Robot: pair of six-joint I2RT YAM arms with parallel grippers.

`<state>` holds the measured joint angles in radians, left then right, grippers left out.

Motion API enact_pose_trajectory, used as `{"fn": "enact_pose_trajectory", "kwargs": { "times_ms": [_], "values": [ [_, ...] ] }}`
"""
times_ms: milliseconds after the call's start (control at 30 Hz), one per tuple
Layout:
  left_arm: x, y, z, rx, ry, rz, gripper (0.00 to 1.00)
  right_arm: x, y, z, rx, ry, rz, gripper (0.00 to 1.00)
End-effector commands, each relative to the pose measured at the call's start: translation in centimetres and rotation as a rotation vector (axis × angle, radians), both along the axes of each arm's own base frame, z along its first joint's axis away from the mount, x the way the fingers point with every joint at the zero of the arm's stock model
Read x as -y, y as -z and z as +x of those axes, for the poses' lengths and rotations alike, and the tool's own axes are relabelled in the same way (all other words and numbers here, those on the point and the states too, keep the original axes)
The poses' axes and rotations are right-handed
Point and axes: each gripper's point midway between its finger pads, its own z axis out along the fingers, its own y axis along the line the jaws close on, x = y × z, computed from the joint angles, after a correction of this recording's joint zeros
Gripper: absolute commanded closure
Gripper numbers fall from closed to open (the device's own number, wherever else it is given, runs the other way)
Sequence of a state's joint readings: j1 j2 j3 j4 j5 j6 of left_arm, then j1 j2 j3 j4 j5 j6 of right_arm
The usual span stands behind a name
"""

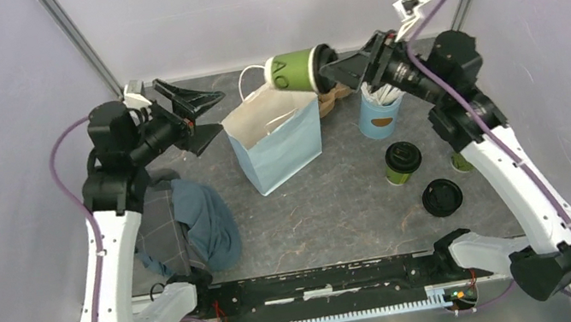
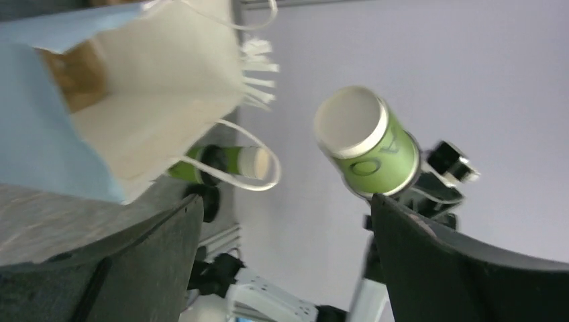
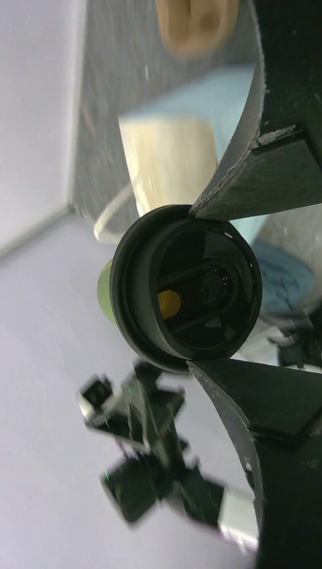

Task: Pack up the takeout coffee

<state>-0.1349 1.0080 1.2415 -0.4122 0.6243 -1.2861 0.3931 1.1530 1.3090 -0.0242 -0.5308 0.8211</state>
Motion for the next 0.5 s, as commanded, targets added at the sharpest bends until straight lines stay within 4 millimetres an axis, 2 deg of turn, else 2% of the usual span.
{"fn": "enact_pose_trajectory", "kwargs": {
  "times_ms": [0,67,133,233,400,467],
  "values": [
    [-4.7,5.7,-1.5,-0.182,-0.121,0.434,0.00,5.3,-1.5,-0.1,0.142,0.222,-0.226,0.38],
    [-6.6,6.9,-0.7,-0.211,-0.169,0.562,0.01,6.6,-1.2,-0.1,0.189,0.274,-0.321,0.39],
    [-7.4,7.7,0.4,-0.242,-0.185,0.635,0.03,7.6,-1.1,-0.2,0.234,0.308,-0.390,0.39],
    [-6.5,8.2,1.5,-0.270,-0.187,0.719,0.04,8.5,-1.4,-0.6,0.293,0.334,-0.455,0.38],
    [-3.7,11.6,1.1,-0.352,-0.196,0.838,0.05,9.3,-1.8,-0.8,0.331,0.369,-0.491,0.38],
    [-2.8,12.7,1.9,-0.357,-0.204,0.834,0.11,9.2,-1.9,-0.9,0.344,0.362,-0.488,0.38]
  ]
}}
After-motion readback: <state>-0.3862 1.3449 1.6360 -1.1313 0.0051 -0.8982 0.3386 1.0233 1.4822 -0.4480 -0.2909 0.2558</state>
